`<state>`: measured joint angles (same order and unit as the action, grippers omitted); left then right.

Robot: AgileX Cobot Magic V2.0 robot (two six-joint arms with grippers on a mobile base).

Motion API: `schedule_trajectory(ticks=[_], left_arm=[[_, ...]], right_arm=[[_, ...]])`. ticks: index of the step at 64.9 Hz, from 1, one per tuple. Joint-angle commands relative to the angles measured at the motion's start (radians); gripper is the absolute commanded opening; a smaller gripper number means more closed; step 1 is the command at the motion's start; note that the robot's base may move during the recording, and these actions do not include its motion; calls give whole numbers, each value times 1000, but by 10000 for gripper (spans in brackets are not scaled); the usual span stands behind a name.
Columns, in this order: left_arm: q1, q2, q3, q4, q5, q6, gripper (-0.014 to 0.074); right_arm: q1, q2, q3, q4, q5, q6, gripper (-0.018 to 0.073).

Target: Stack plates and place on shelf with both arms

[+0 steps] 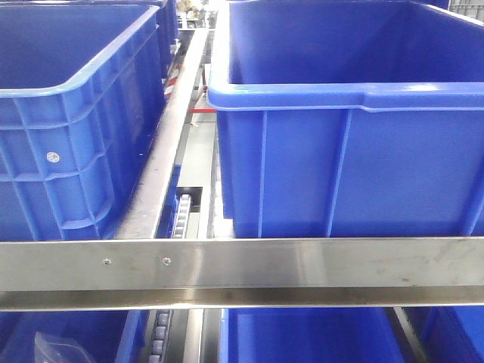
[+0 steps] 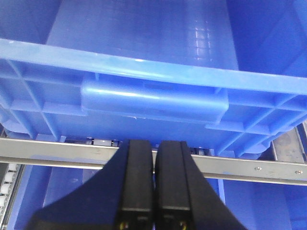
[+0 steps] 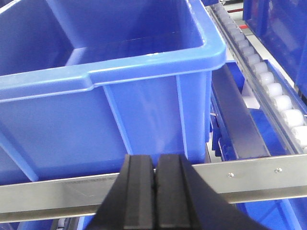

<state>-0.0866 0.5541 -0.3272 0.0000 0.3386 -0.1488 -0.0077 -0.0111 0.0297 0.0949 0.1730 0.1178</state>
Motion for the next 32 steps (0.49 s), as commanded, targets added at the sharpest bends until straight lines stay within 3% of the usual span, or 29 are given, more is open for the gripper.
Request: schedule_trajectory(ticks=[1,23,32], left_arm=[[3,4,-30,0,-78,-10,90],[0,-2,-30,0,-78,-10,90],[-6,-129,-13,42,-80,-4,90]], right_arm=[[-5,-19,0,-10,-93,-1,23],[-5,-19,0,-10,-92,-1,23],[-5,-19,0,-10,-92,-1,23]])
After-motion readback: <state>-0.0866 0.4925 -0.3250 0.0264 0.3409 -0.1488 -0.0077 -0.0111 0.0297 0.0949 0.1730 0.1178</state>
